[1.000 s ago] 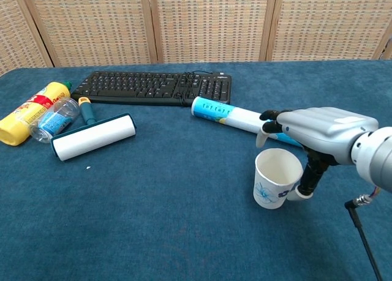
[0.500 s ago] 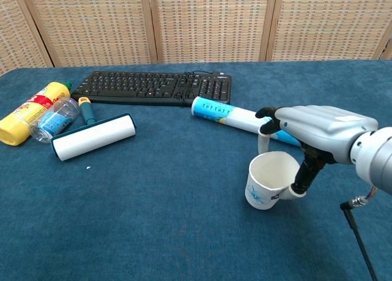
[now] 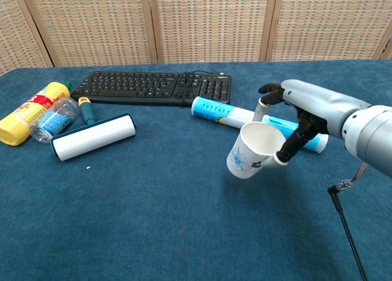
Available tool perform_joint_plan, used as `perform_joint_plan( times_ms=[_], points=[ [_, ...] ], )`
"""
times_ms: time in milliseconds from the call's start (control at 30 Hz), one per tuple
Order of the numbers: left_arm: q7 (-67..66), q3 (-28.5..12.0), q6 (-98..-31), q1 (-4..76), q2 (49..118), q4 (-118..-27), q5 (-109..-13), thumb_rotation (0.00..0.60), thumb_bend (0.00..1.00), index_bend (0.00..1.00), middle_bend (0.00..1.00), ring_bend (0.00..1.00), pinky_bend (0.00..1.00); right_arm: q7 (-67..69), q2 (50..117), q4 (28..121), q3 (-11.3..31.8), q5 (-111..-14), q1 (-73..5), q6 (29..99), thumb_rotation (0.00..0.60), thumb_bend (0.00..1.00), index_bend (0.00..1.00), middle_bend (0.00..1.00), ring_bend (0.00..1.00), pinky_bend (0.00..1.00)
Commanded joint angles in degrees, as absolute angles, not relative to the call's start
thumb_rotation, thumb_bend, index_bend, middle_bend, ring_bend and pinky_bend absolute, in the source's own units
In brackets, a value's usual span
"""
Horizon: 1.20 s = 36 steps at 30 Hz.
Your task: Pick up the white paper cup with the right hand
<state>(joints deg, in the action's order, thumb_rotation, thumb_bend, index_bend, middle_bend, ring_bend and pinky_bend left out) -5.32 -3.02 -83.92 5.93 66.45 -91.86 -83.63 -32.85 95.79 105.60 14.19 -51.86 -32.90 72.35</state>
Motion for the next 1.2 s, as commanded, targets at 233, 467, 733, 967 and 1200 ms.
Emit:
perform_joint_plan(
  times_ms=[233, 467, 733, 967, 1200],
  points=[
    [-5.90, -2.74, -83.39, 6.25, 66.78, -91.89, -83.93, 0.600, 0.17, 0.00, 0.00, 0.00, 0.00, -20.26, 101.84, 95.89, 16.88, -53.97, -32.63, 70.66, 0.600, 0.21, 0.46, 0.10, 0.00, 0.12],
    [-5.65, -2.72, -83.85, 6.07, 66.73, -91.75, -84.13, 0.600, 0.17, 0.00, 0.00, 0.00, 0.00, -17.78, 104.19, 92.43, 16.84, -53.17, -33.02, 68.75, 0.600, 0.21, 0.46, 0.09, 0.00, 0.08],
    [-5.61, -2.63, -84.05, 6.08, 66.80, -91.71, -84.49, 0.600, 0.17, 0.00, 0.00, 0.00, 0.00, -17.67, 102.86, 90.30, 15.76, -53.04, -32.50, 67.55, 0.600, 0.22, 0.41, 0.04, 0.00, 0.01],
    [-6.07, -2.44, -84.33, 6.02, 66.79, -92.09, -84.96, 0.600, 0.17, 0.00, 0.00, 0.00, 0.00, -23.99, 99.78, 91.21, 12.93, -54.59, -31.55, 70.39, 0.600, 0.22, 0.28, 0.00, 0.00, 0.00],
    [-5.94, -2.26, -84.65, 5.90, 66.72, -92.32, -85.44, 0.600, 0.17, 0.00, 0.00, 0.00, 0.00, -25.66, 98.51, 93.38, 10.46, -59.40, -29.85, 74.29, 0.600, 0.22, 0.24, 0.00, 0.00, 0.00]
  ],
)
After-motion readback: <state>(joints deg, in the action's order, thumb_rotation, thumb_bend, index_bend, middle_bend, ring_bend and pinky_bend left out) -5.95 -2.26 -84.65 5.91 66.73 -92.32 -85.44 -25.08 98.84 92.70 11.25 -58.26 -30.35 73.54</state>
